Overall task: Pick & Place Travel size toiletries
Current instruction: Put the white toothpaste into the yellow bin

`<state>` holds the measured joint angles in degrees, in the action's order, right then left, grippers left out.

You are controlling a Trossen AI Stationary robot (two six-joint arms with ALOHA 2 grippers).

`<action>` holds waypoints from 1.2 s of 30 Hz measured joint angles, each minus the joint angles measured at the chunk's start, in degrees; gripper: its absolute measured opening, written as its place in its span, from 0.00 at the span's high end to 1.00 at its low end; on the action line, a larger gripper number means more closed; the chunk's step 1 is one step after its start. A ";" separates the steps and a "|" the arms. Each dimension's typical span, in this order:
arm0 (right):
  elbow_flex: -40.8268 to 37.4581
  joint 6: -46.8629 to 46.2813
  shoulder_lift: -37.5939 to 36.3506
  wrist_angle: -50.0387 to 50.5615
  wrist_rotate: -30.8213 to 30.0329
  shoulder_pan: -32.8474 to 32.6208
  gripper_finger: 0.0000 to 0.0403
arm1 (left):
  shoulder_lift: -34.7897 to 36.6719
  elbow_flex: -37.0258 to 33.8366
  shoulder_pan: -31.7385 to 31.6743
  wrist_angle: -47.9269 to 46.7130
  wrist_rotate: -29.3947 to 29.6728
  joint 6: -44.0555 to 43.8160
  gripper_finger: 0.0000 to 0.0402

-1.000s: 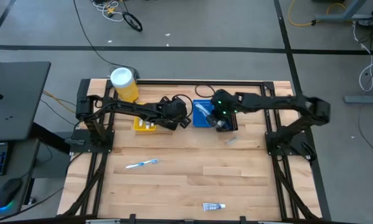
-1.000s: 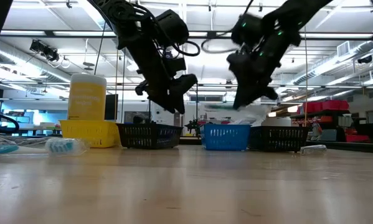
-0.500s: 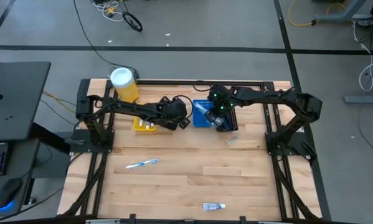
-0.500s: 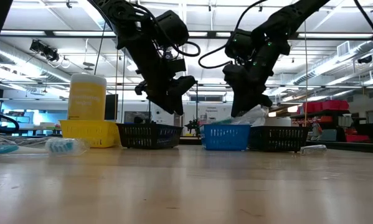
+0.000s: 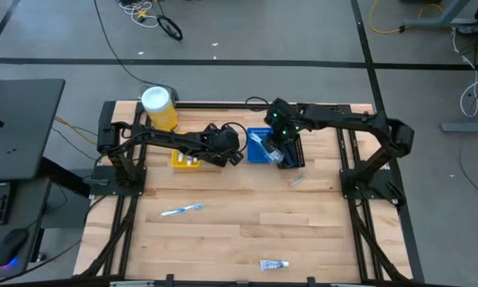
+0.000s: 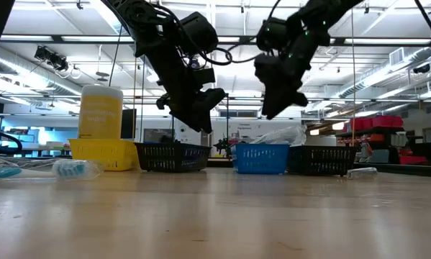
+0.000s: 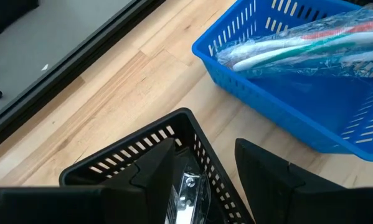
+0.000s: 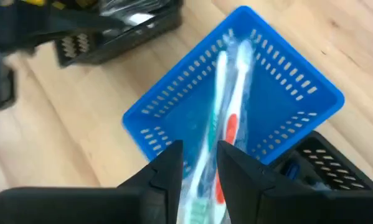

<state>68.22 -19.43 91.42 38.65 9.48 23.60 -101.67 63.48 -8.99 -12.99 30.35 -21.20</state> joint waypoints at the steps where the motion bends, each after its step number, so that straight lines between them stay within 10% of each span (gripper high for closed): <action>1: 0.92 0.92 -0.29 1.96 0.03 -0.47 0.73 | 0.00 0.00 0.00 0.02 0.00 0.01 0.55; 10: 2.15 6.07 -7.76 28.49 -7.11 -11.05 0.76 | 0.00 0.00 0.00 -0.54 -0.94 -0.19 0.56; 18: -4.78 1.98 -13.69 32.20 -9.92 -24.30 0.76 | 0.00 0.02 0.01 -0.57 -2.01 -1.31 0.56; 36: -25.23 4.06 -13.81 -7.91 -10.94 -36.54 0.76 | 0.00 0.04 3.43 2.46 -6.36 -0.01 0.57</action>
<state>42.98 -15.37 77.60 30.74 -1.45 -12.93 -101.67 63.53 -5.56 -10.53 23.99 -21.21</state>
